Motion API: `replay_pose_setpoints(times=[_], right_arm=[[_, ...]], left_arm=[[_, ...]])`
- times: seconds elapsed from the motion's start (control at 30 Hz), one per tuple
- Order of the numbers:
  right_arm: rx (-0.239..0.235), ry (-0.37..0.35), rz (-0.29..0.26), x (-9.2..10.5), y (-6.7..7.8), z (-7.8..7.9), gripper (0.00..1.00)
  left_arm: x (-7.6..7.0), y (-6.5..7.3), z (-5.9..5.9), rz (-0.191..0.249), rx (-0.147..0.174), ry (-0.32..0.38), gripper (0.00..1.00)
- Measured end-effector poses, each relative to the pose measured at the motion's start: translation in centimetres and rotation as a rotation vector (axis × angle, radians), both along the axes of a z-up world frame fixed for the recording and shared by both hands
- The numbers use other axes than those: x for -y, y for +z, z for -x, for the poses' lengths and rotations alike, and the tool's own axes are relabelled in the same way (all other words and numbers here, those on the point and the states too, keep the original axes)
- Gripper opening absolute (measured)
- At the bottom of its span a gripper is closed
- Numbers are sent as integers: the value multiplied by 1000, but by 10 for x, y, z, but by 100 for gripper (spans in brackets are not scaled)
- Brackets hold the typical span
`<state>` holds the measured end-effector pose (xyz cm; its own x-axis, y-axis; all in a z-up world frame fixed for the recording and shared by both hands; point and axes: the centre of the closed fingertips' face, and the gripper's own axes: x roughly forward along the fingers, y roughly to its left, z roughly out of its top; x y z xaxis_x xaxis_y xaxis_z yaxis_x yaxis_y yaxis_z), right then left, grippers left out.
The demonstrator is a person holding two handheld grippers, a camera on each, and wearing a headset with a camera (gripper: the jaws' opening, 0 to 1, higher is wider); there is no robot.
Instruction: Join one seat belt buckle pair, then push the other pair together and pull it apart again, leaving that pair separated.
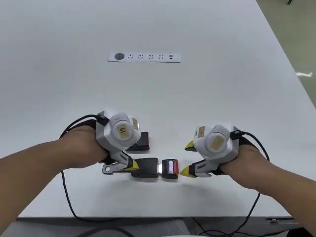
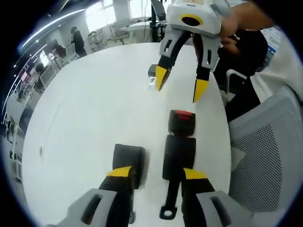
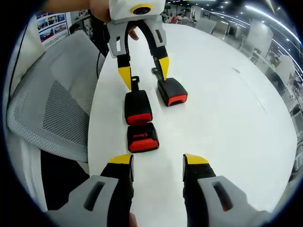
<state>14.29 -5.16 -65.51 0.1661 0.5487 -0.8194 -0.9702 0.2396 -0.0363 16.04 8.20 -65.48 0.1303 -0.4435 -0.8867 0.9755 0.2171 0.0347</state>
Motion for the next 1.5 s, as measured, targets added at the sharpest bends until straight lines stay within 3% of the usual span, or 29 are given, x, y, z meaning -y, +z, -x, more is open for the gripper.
replay_pose_setpoints(times=[0.13, 0.27, 0.37, 0.47, 0.57, 0.7, 0.87, 0.97, 1.0, 1.3, 1.5], right_arm=[[16, -22, 22, 25, 1, -15, 38], [39, -54, 50, 57, 3, -36, 37], [51, -76, 80, 85, 0, -50, 37], [47, -87, 111, 107, -8, -55, 38], [37, -70, 133, 119, -16, -54, 38], [21, -42, 149, 124, -23, -52, 38], [9, -14, 149, 116, -26, -53, 36], [-19, 10, 151, 113, -33, -51, 33], [-16, 19, 154, 113, -38, -52, 33], [-26, 43, 150, 110, -40, -53, 32], [-19, 79, 147, 87, -40, -52, 32]], left_arm=[[-11, -3, -19, -15, 9, 29, 41], [-13, -6, -27, -13, -2, 36, 42], [-18, -15, -34, -35, 3, 20, 43], [-26, -22, -41, -85, 13, 0, 44], [-23, -22, -39, -93, 2, -12, 44], [-23, -33, -43, -115, -12, -33, 44], [-19, -39, -44, -130, -29, -51, 42], [-19, -44, -45, -133, -44, -58, 40], [-15, -43, -45, -108, -57, -54, 38], [-14, -43, -42, -113, -47, -111, 33], [-12, -41, -40, -127, -45, -121, 33]])
